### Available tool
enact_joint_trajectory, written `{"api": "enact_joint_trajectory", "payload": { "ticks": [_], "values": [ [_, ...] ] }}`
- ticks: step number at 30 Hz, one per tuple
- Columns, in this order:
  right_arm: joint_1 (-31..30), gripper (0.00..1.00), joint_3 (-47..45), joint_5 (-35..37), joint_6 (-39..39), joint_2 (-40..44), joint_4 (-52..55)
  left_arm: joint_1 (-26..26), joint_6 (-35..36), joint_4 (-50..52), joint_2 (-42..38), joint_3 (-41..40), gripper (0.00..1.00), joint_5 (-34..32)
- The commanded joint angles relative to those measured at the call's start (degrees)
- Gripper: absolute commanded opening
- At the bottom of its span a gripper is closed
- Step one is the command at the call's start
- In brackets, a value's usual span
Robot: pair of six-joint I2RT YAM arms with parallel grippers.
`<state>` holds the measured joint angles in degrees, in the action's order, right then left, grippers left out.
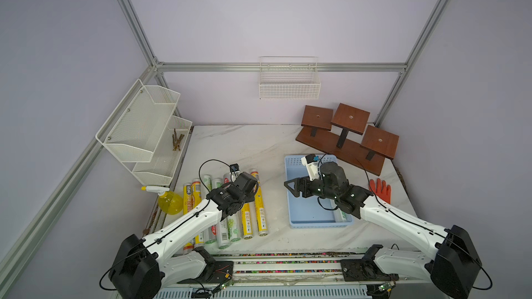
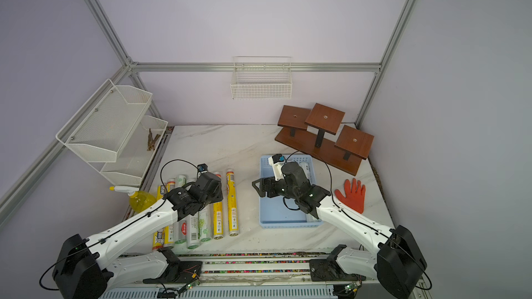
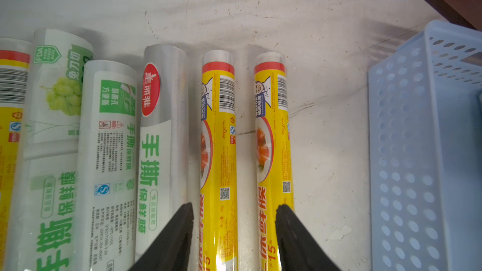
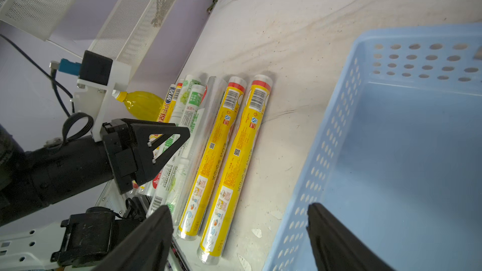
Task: Put the plastic wrap into the basket
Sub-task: Pick up the plastic wrap from the center of the board.
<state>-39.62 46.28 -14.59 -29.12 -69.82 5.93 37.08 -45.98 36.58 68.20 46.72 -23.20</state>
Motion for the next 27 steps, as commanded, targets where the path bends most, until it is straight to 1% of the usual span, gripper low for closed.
{"api": "enact_joint_trajectory", "payload": {
  "ticks": [1, 3, 6, 9, 13, 18, 23, 27],
  "values": [
    [-1.42, 0.85, 0.76, 2.21, 0.55, -1.01, -0.44, -1.18, -1.38, 3.17, 2.74, 1.62, 0.54, 2.89],
    [-1.93, 0.85, 0.66, 1.75, -0.07, -1.83, -1.35, -1.68, -2.10, 4.71, 4.74, 2.67, 0.54, 2.29],
    [-2.72, 0.85, 0.90, 0.99, -0.49, -3.39, -2.15, -2.45, -2.92, 8.41, 7.53, 4.58, 0.53, -1.08],
    [-3.44, 0.85, 0.92, 0.57, -1.11, -4.73, -2.87, -4.53, -2.58, 10.19, 9.05, 5.08, 0.53, -2.39],
    [-4.15, 0.86, 0.87, -0.14, -1.90, -5.91, -4.44, -7.55, -1.25, 7.39, 8.94, 2.74, 0.53, 0.35],
    [-4.64, 0.86, 1.05, -0.44, -2.60, -7.17, -5.89, -11.32, 0.73, 2.01, 9.09, -0.84, 0.53, 6.79],
    [-5.05, 0.86, 1.19, -0.87, -3.04, -8.27, -6.02, -13.13, 0.98, 2.90, 10.62, -1.39, 0.53, 5.98],
    [-5.21, 0.86, 0.66, -0.84, -3.69, -8.66, -6.78, -13.61, 2.62, 1.57, 11.84, -1.83, 0.53, 8.37]
  ]
}}
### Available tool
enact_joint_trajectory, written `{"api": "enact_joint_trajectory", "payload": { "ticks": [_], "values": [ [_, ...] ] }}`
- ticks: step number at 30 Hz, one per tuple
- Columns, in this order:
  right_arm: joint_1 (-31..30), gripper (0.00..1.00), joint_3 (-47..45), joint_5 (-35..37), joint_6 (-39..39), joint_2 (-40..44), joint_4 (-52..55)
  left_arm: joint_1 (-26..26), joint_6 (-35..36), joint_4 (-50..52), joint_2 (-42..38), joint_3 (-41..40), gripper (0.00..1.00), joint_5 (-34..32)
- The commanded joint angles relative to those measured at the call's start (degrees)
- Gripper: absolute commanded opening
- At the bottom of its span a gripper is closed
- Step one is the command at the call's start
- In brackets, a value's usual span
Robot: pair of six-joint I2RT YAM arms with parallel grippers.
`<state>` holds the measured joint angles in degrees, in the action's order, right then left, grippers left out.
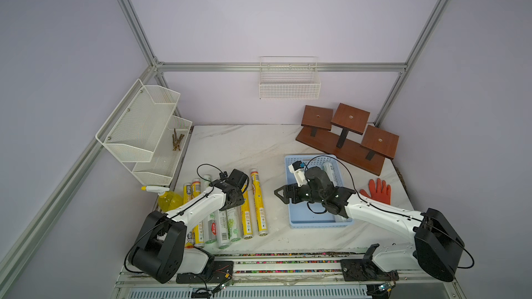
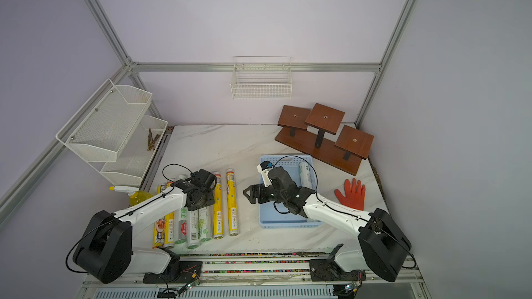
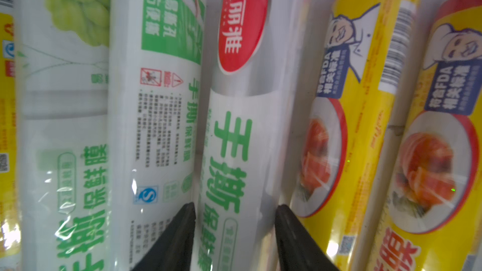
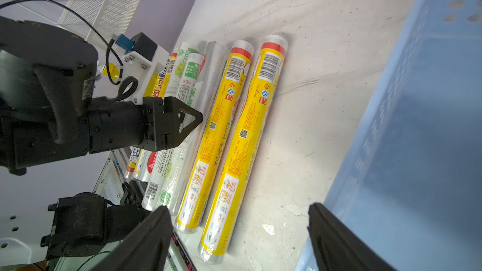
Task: Put the plastic wrap into the basket
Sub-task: Pick up the plastic wrap from the center of the board.
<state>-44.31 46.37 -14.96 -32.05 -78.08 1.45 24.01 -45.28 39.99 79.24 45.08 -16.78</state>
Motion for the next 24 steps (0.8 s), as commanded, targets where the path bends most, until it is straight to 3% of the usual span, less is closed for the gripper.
{"api": "enact_joint_trajectory", "payload": {
  "ticks": [1, 13, 24],
  "values": [
    [-0.62, 0.86, 0.56, -0.37, -0.99, -0.40, -2.37, -0.54, 2.27, -2.02, 1.20, -0.08, 0.53, 2.56],
    [-1.88, 0.87, 1.12, -2.26, -1.26, -1.86, -4.71, -0.56, 4.09, -4.26, 9.51, 1.68, 0.55, 6.46],
    [-8.54, 0.84, 5.84, 10.11, -3.86, -9.73, -5.90, -0.63, 4.48, -5.54, 12.32, 1.31, 0.59, 7.98]
  ]
}}
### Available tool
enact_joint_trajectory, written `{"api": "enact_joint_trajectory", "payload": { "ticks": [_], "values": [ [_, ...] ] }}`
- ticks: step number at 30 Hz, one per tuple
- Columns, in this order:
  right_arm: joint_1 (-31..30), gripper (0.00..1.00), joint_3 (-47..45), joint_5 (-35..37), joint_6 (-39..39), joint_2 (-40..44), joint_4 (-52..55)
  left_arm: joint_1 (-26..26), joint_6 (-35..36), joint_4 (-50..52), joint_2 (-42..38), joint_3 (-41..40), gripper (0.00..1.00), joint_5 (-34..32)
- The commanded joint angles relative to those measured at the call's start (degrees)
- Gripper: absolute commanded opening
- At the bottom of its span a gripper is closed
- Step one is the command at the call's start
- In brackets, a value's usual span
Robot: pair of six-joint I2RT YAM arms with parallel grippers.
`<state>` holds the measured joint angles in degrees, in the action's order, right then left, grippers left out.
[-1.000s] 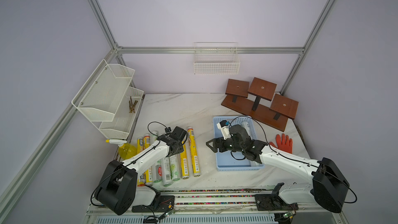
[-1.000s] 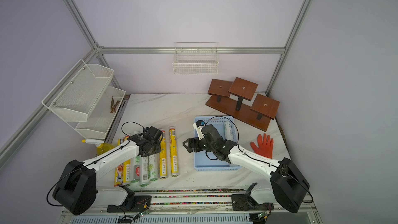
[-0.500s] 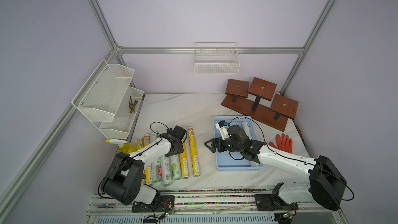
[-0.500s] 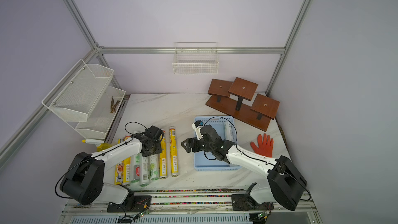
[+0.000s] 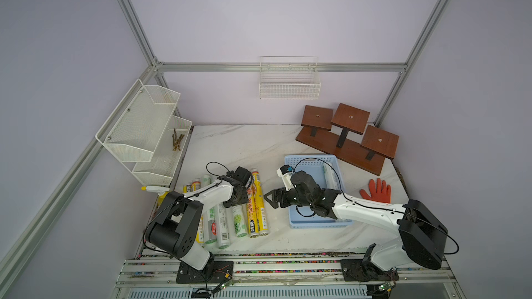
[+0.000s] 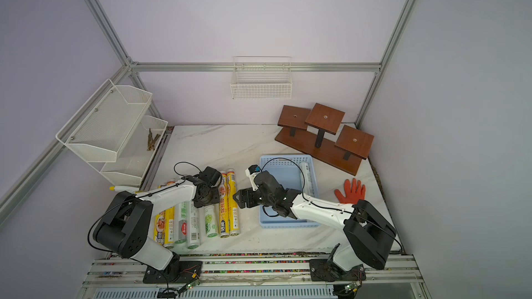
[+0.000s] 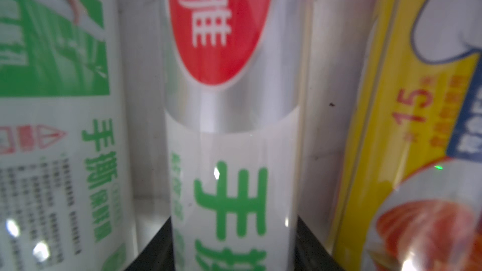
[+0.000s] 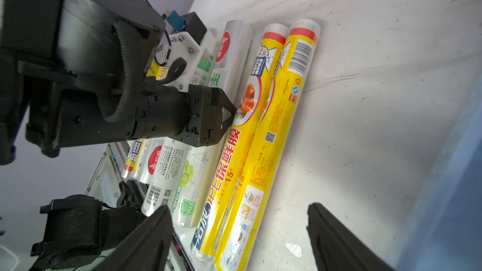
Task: Put the plastic wrap into the basket
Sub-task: Pick up the plastic wrap from the center of the board.
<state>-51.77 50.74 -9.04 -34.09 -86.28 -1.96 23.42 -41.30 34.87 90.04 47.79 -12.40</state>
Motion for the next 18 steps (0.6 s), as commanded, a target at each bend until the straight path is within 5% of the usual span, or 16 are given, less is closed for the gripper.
{"api": "enact_joint_trajectory", "payload": {
  "ticks": [1, 10, 18],
  "values": [
    [-1.44, 0.84, 1.60, 4.12, -2.57, -3.38, -3.84, -0.02, 0.59, -0.55, 1.74, -1.42, 0.59, 3.81],
    [-4.35, 0.78, 5.77, 4.30, -5.62, -12.75, -6.75, -0.03, 0.34, -1.32, 1.79, -2.54, 0.60, 4.23],
    [-4.81, 0.77, 6.66, 4.00, -5.92, -14.90, -6.77, -0.06, 0.60, -0.04, 0.00, -2.27, 0.49, 2.33]
  ]
}}
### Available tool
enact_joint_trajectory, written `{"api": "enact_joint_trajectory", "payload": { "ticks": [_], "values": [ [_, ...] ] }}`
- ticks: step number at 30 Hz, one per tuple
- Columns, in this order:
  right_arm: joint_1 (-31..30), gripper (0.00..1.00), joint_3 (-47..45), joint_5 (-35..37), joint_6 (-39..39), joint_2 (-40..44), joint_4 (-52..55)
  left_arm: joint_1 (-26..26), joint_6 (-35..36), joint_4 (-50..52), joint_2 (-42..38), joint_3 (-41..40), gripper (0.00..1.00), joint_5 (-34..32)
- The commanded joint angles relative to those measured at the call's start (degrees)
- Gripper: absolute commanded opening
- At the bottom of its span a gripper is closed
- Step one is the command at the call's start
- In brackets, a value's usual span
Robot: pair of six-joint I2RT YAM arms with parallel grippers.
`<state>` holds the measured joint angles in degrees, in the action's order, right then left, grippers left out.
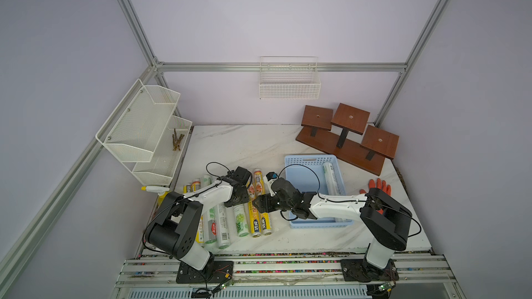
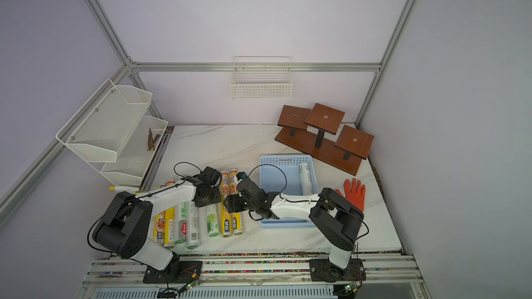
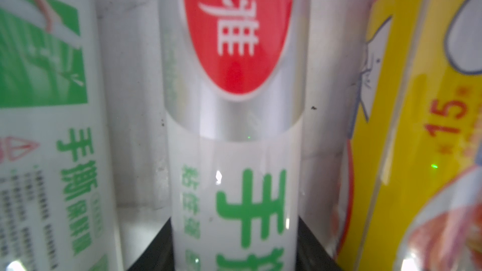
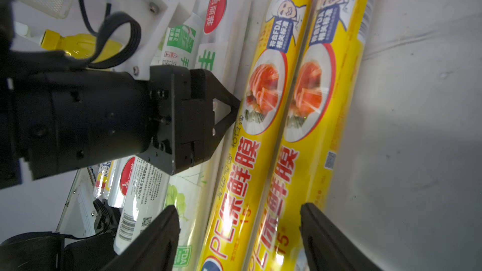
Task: Put the plastic wrap into the basket
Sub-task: Pick up the plastic wrap from the center of the board, then place the plastic wrap in the basket.
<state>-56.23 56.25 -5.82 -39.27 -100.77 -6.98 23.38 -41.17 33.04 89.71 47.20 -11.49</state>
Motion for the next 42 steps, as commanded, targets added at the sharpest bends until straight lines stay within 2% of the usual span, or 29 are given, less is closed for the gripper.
{"api": "enact_joint_trajectory", "payload": {
  "ticks": [1, 7, 13, 17, 23, 27, 31, 42],
  "values": [
    [-0.32, 0.77, 1.18, 0.85, -0.64, -0.32, -1.59, 0.00, 0.62, 2.26, 0.38, -1.46, 0.49, 1.06],
    [-0.26, 0.77, 1.06, 2.01, -0.22, 2.05, -0.52, 0.08, 0.91, 4.93, -2.81, 0.27, 0.38, 0.61],
    [-0.26, 0.77, 0.45, 4.16, 0.16, 6.09, 0.76, 0.13, 0.05, 5.52, -15.10, 2.18, 0.31, 3.19],
    [-0.12, 0.77, -0.51, 7.32, 0.26, 10.14, 2.25, 0.44, -1.36, 1.77, -22.01, 2.06, 0.27, 7.79],
    [0.63, 0.76, -4.10, 15.14, 1.09, 20.61, 5.38, 3.73, -5.70, -6.35, -25.58, 1.05, 0.25, 11.87],
    [3.19, 0.77, -6.54, 14.46, 3.08, 27.41, 7.70, 7.63, -8.63, -12.95, -24.27, 2.15, 0.25, 12.13],
    [10.04, 0.77, -7.98, 9.00, 4.77, 32.67, 13.44, 12.16, -10.15, -17.87, -20.46, 5.36, 0.25, 11.49],
    [24.96, 0.78, -12.33, 2.53, 8.74, 43.14, 23.80, 21.42, -13.78, -24.25, 0.07, 19.55, 0.25, 13.23]
  ]
}}
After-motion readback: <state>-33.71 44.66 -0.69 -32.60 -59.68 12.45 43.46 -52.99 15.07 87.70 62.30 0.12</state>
